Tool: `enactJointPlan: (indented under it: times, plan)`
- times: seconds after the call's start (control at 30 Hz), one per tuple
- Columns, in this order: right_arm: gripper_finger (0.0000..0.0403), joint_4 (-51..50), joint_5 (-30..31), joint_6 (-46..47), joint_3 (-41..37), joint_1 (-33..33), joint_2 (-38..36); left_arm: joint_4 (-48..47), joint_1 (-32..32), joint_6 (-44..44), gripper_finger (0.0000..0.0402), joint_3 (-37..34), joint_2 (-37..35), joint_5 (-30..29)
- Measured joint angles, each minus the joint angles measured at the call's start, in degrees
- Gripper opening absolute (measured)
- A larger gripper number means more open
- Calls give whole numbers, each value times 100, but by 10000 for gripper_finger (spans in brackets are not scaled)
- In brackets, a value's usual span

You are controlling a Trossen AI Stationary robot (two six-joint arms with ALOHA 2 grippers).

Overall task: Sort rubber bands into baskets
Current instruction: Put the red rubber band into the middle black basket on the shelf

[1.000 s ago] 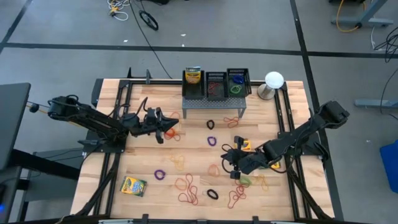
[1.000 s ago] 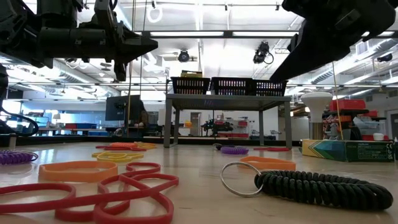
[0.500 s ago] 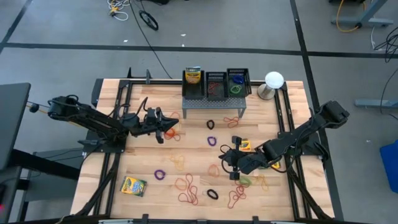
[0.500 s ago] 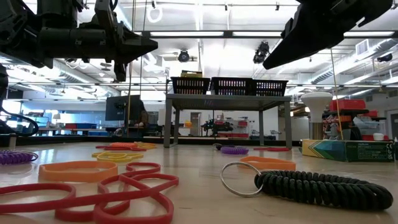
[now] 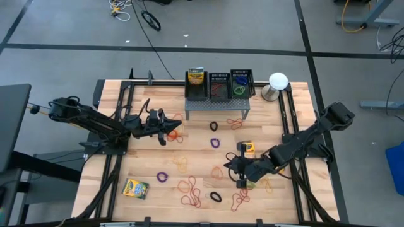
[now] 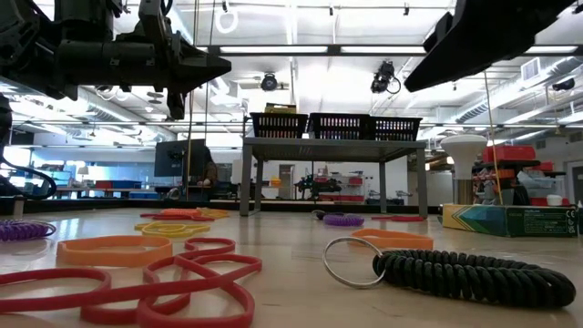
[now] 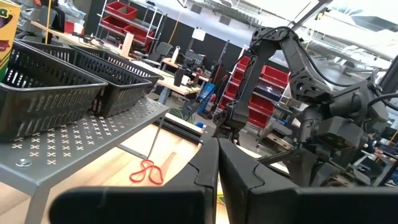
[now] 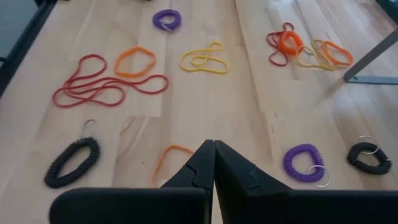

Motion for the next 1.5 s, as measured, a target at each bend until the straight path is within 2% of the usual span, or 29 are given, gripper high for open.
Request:
enactJointPlan:
  times: [0.13,0.3,0.43,0.6,0.8,1.03,1.23,1.5]
  plan:
    - [13,-350,9,127,239,85,39,0,0,0,18,0,0,0]
    - [13,-1322,-2,122,972,170,447,-4,0,0,18,0,2,17]
    - [19,-2107,-381,226,1607,208,956,-57,0,0,18,0,1,19]
    - [48,-2811,-779,230,2210,302,1467,-82,0,0,18,0,1,20]
    - [94,-3567,-946,275,2670,358,1615,-95,0,0,18,0,2,20]
    - [135,-3767,-1564,573,2783,474,1629,-85,0,0,18,0,2,20]
    - [163,-4128,-1862,576,2773,665,2033,-84,0,0,18,0,2,19]
    - [167,-4527,-2229,729,2767,541,2670,-119,0,0,18,0,2,20]
